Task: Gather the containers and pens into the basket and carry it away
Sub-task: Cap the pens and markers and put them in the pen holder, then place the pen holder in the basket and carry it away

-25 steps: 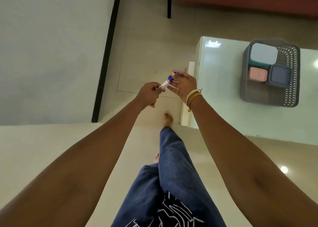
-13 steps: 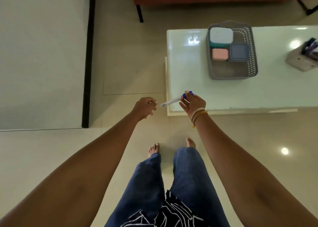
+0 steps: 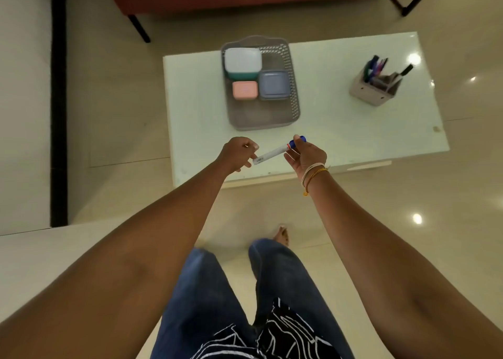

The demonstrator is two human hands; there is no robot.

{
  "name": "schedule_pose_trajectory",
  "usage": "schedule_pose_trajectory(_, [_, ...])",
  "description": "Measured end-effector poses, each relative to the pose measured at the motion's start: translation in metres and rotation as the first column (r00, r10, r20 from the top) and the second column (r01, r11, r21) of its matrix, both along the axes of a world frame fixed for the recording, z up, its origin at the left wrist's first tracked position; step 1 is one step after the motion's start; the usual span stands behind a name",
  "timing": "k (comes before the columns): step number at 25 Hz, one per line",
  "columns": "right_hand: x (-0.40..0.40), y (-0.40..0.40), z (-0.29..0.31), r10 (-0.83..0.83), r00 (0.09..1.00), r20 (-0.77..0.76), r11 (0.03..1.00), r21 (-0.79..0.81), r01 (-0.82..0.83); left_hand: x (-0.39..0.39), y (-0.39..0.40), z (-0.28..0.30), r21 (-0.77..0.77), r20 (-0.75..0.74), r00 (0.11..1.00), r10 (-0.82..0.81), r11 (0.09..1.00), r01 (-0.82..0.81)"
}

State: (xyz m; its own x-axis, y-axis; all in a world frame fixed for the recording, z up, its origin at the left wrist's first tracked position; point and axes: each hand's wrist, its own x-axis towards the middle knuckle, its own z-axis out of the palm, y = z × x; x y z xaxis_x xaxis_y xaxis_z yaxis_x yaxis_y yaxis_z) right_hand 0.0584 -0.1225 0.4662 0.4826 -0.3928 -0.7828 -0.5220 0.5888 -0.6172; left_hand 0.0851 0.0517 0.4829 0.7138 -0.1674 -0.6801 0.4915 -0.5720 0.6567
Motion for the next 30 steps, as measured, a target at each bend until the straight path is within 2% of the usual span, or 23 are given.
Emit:
schedule_pose_trajectory(5, [0.022,-0.112,0.002,-0.027,1.000,0.004,0.999,-0.022,0.027,0.026,-0.119,0.005,0.009,0.025,0.995,-0.097,0.995,0.097])
schedule_pose_trajectory(13, [0.090,-0.227,-0.021,-0.158,0.987,-0.021,0.987,-0.024,0.157,0.100,-0.228,-0.024,0.022,-0.071,0.989,-0.128,0.991,0.130])
schedule_pose_trajectory(18, [0.139,-0.290,-0.028,-0.273,0.962,-0.007,0.953,-0.142,0.269,0.145,-0.282,-0.034,0.040,-0.109,0.983,-0.149,0.987,0.154])
schedule_pose_trajectory(20, [0.156,-0.310,-0.031,-0.299,0.954,0.002,0.925,-0.247,0.291,0.156,-0.302,-0.035,0.048,-0.124,0.983,-0.132,0.989,0.139])
schedule_pose_trajectory(24, [0.184,-0.352,-0.034,-0.205,0.979,0.015,0.774,-0.610,0.171,0.172,-0.342,-0.044,0.060,-0.161,0.984,-0.081,0.994,0.092])
schedule_pose_trajectory(27, [0.202,-0.388,-0.044,-0.086,0.996,0.032,0.716,-0.693,0.084,0.181,-0.373,-0.054,0.070,-0.186,0.982,-0.033,0.996,0.047])
schedule_pose_trajectory(30, [0.217,-0.418,-0.062,0.071,0.997,-0.014,0.675,-0.735,-0.059,0.190,-0.405,-0.066,0.078,-0.208,0.978,0.022,0.997,-0.006])
